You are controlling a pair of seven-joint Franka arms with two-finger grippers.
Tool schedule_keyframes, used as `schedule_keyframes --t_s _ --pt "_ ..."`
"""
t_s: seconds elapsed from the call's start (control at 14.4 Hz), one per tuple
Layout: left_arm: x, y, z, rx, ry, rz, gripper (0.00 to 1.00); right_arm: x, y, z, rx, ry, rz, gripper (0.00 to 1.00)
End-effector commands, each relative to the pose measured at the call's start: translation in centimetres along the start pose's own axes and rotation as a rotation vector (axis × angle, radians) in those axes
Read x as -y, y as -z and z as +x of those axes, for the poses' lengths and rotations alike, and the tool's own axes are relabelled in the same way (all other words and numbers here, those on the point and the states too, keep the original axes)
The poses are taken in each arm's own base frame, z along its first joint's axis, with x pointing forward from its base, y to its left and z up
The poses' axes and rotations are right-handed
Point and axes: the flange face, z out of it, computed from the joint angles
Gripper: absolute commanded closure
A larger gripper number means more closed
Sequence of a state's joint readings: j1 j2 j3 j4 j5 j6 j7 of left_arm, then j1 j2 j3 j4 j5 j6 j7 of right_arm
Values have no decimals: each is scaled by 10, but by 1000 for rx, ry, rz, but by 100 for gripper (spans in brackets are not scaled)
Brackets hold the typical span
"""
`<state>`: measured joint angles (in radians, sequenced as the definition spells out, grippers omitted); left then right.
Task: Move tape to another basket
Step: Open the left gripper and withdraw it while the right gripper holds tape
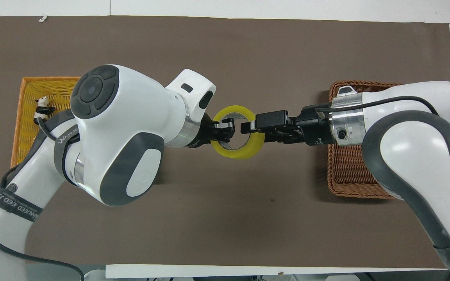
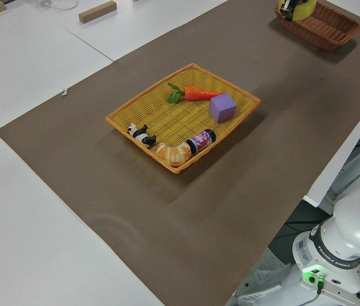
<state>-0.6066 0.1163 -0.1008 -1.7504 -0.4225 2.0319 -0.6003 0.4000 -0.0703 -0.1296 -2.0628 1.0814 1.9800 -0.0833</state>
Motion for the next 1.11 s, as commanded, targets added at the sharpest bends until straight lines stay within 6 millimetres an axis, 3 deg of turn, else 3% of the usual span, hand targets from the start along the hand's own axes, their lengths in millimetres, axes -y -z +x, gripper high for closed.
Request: schedule_keyframes --t_s 0.0,0.42,0.49,0.63,0.7,1.04 --pt "-5 9 -3 3 8 -7 100 -2 1 -2 -8 -19 20 11" --pt "-5 9 -3 4 8 -6 100 -3 3 -1 -5 -16 21 34" --pt "-5 9 -3 6 8 -5 100 -3 3 -1 -5 -13 23 45" --pt "-5 9 -4 8 7 -4 100 -3 3 -1 -7 -22 37 85" --pt "-5 9 -4 8 7 -4 100 -2 4 -1 -8 -24 44 99" --pt "-4 10 -3 9 9 -3 98 -1 4 -1 -9 -23 47 100"
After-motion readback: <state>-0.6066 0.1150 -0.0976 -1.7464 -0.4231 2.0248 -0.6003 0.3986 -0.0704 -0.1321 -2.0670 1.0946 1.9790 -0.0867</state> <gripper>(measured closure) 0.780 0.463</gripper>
